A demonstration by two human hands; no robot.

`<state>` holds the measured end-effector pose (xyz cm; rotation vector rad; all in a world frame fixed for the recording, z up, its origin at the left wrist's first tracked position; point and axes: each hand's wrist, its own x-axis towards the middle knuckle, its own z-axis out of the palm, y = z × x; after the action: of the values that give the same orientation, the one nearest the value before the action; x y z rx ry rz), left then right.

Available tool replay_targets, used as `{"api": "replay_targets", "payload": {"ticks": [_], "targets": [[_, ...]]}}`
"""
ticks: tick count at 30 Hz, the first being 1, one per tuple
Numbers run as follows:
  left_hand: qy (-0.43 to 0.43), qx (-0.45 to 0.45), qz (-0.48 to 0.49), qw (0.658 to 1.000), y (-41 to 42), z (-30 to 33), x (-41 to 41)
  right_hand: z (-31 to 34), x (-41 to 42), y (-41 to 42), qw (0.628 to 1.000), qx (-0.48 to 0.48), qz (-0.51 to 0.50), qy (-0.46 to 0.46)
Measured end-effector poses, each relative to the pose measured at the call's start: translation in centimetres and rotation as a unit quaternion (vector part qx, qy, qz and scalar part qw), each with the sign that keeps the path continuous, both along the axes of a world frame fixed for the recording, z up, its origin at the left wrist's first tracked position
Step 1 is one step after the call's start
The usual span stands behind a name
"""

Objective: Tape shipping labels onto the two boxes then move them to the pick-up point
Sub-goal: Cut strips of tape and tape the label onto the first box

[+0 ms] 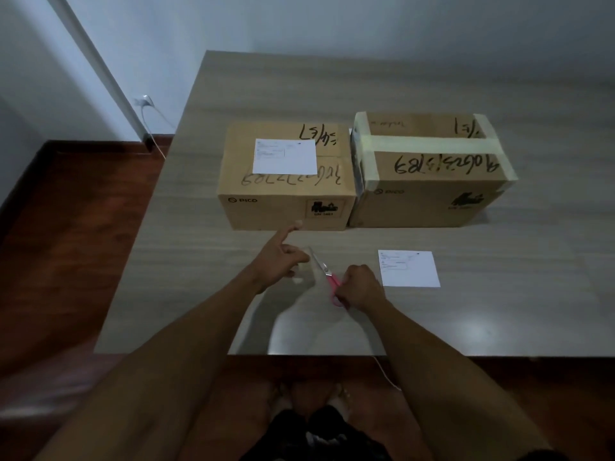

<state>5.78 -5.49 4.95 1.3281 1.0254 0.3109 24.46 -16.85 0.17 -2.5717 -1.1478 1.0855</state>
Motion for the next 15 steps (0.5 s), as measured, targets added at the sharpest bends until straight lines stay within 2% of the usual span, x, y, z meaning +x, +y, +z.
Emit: {"api": "replay_targets", "payload": {"ticks": [4,11,15], "targets": [[0.009,0.012,-0.006,1.000,-0.1,-0.6,-0.4,-0.9,-0.8,-0.8,0.997,-0.013,0.022,-0.066],[0.011,0.012,-0.023,1.000,0.5,-0.7,-1.6,-0.5,-1.6,-0.7,0.993,-0.015,0.019,-0.117],[0.010,0.006,-0.027,1.000,1.3,0.5,-1.8,1.1,-0.7,0.1,0.996,-0.002,-0.001,-0.087]]}}
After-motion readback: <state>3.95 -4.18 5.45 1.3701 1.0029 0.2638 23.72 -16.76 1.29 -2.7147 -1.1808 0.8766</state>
